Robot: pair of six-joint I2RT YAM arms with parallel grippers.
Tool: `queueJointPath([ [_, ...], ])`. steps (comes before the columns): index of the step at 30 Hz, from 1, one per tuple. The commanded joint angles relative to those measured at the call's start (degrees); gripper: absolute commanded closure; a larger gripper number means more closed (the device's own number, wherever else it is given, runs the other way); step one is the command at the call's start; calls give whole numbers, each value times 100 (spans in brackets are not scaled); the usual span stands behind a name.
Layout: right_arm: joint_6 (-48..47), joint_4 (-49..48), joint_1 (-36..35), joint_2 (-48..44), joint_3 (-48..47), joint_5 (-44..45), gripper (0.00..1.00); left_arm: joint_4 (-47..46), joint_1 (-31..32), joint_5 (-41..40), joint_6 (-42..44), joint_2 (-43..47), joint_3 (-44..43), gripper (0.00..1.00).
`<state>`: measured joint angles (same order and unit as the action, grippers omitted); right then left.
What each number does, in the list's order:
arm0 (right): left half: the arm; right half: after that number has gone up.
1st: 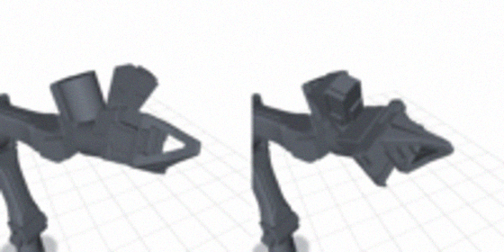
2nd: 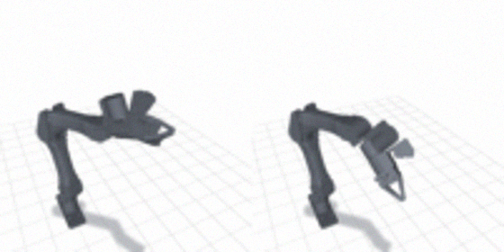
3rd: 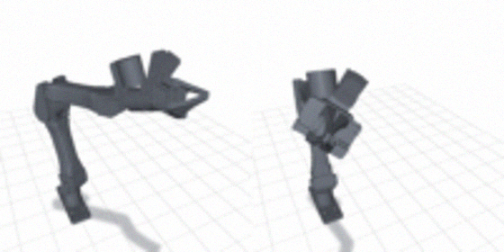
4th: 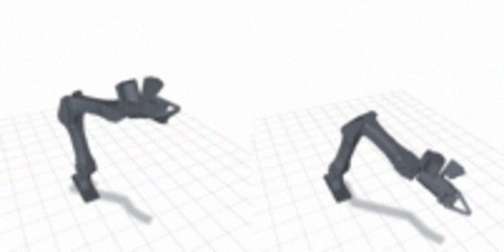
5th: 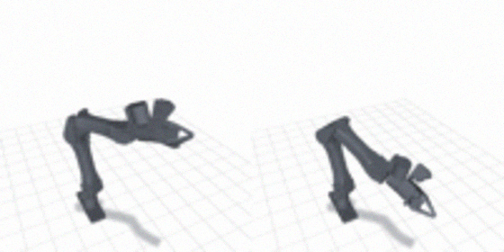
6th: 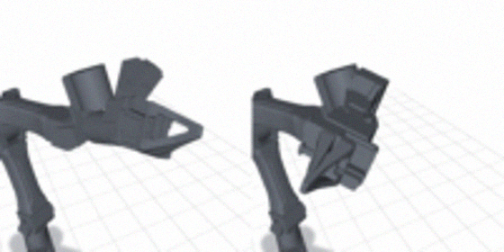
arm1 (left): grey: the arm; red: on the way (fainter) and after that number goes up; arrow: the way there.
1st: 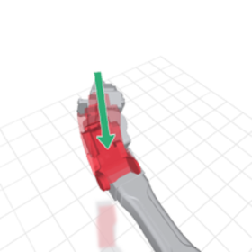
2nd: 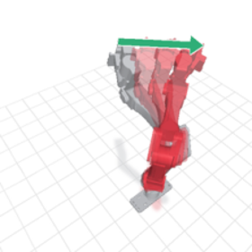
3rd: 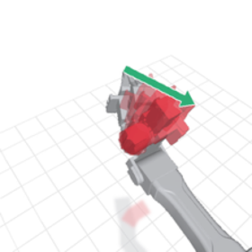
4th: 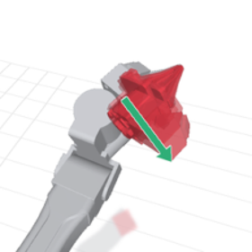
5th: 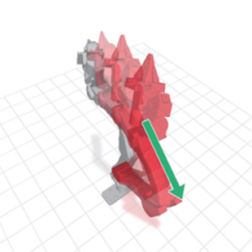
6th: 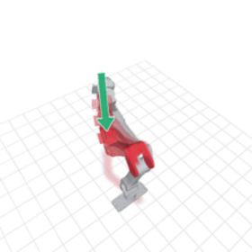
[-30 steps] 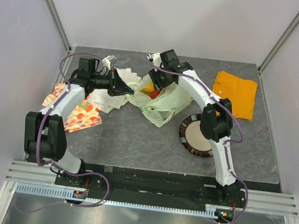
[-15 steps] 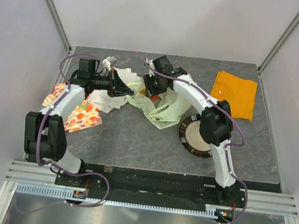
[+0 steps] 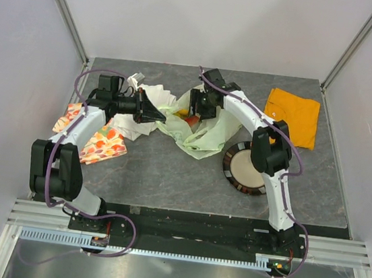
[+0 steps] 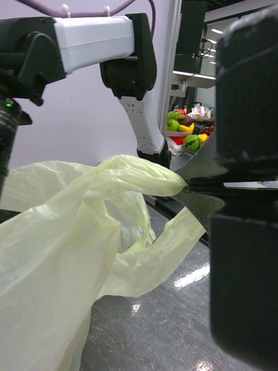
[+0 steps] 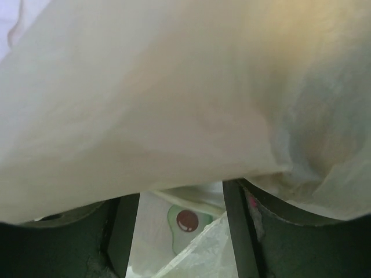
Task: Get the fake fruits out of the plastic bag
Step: Adjust the plastic bag at the center of the board, then take out the fake fruit from the plastic bag.
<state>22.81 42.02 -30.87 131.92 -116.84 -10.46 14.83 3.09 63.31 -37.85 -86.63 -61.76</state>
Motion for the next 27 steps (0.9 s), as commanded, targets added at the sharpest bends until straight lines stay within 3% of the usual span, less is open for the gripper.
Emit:
queueJointPath([
  [1, 505, -150, 38, 369, -462, -105, 35, 134, -10, 24, 295, 182, -12, 98],
  [10, 619, -212, -42, 396, -446, -176, 38, 196, -10, -64, 374, 173, -82, 98],
  [13, 795, -194, -94, 142, -243, -290, 34, 204, -10, -55, 374, 208, -100, 98],
  [19, 813, -63, -156, 316, -252, 184, 38, 204, -10, -73, 366, 304, 14, 98],
  [22, 725, -71, -165, 501, -234, 272, 51, 240, -10, -73, 392, 348, 15, 98],
  [24, 524, -19, -156, 449, -226, 316, 66, 248, -10, -91, 418, 375, -55, 98],
  [27, 173, 183, -51, 11, -164, 176, 74, 266, -10, -108, 453, 314, -152, 98],
])
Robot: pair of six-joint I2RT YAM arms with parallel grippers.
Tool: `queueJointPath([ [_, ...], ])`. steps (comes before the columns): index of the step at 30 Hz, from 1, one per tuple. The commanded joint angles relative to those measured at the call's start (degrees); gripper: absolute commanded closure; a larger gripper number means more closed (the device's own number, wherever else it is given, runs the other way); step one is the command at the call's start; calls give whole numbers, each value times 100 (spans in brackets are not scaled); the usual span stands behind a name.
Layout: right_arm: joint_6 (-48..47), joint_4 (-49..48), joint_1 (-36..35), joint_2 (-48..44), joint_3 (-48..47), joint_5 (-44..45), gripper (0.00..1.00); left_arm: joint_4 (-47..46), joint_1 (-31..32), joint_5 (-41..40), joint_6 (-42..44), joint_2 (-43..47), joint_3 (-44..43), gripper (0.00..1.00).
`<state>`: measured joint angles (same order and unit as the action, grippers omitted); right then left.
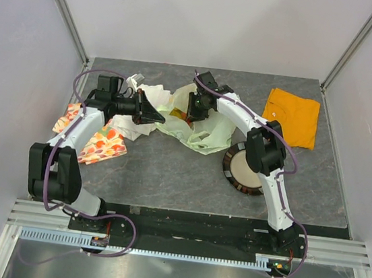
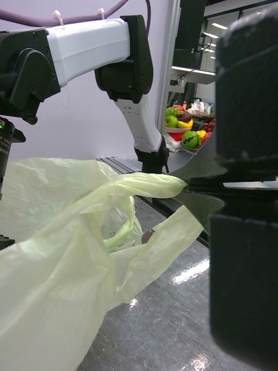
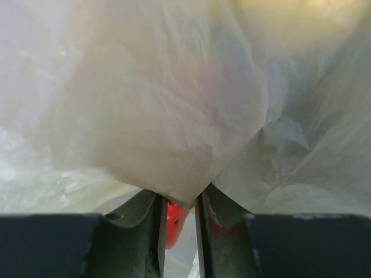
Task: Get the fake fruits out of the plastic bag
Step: Take out the fake fruit from the plastic bag.
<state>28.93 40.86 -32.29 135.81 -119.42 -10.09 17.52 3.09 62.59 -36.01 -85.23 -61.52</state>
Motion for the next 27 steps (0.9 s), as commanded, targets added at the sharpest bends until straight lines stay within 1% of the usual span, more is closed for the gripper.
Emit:
queueJointPath([
  [1, -554, 369, 135, -510, 137, 69, 75, -12, -10, -71, 287, 139, -211, 99],
  [2, -851, 431, 257, -790, 173, -106, 75, -29, -10, -89, 296, 112, -246, 98],
  [4, -1160, 685, 399, -1020, 208, -353, 75, -73, -10, -132, 340, 7, -352, 98],
  [5, -1509, 791, 547, -1204, 208, -458, 75, -82, -10, -141, 349, -28, -396, 99],
  [8, -1977, 1160, 802, -1512, 234, -731, 76, -82, 7, -159, 375, -160, -589, 98],
  [9, -2118, 1283, 864, -1566, 243, -1080, 76, -82, 25, -159, 393, -178, -624, 98],
  [11, -2032, 1214, 1041, -1845, 339, -1442, 77, 23, 103, -150, 480, -239, -756, 98],
  [12, -1997, 1118, 1067, -1926, 383, -1922, 76, 111, 147, -246, 646, -257, -809, 98],
  [15, -2101, 1126, 1032, -2049, 366, -2768, 73, 287, 262, -483, 788, -327, -985, 98],
  [16, -2284, 1239, 936, -2023, 323, -3136, 73, 279, 279, -510, 788, -380, -1046, 98],
  [17, -2504, 1658, 848, -1980, 261, -3279, 73, 252, 288, -519, 788, -537, -1255, 98],
  [18, -2750, 1905, 752, -1936, 148, -3306, 72, 235, 288, -519, 788, -634, -1388, 98],
  [19, -3344, 2099, 542, -1935, 164, -3228, 72, 200, 288, -519, 788, -739, -1546, 98],
  [20, -3559, 2319, 453, -1979, 216, -3149, 72, 199, 288, -519, 788, -975, -1887, 99],
  [22, -4181, 2531, 155, -2058, 357, -2782, 70, 191, 288, -519, 727, -1205, -2249, 98],
  [23, -4367, 2732, 75, -2084, 401, -2684, 69, 182, 280, -537, 727, -1372, -2573, 98],
  [26, -4895, 3128, -75, -2172, 515, -2368, 70, 191, 280, -633, 718, -1557, -3057, 98],
  [27, -4940, 3164, -75, -2234, 594, -2305, 70, 199, 271, -695, 744, -1645, -3138, 98],
])
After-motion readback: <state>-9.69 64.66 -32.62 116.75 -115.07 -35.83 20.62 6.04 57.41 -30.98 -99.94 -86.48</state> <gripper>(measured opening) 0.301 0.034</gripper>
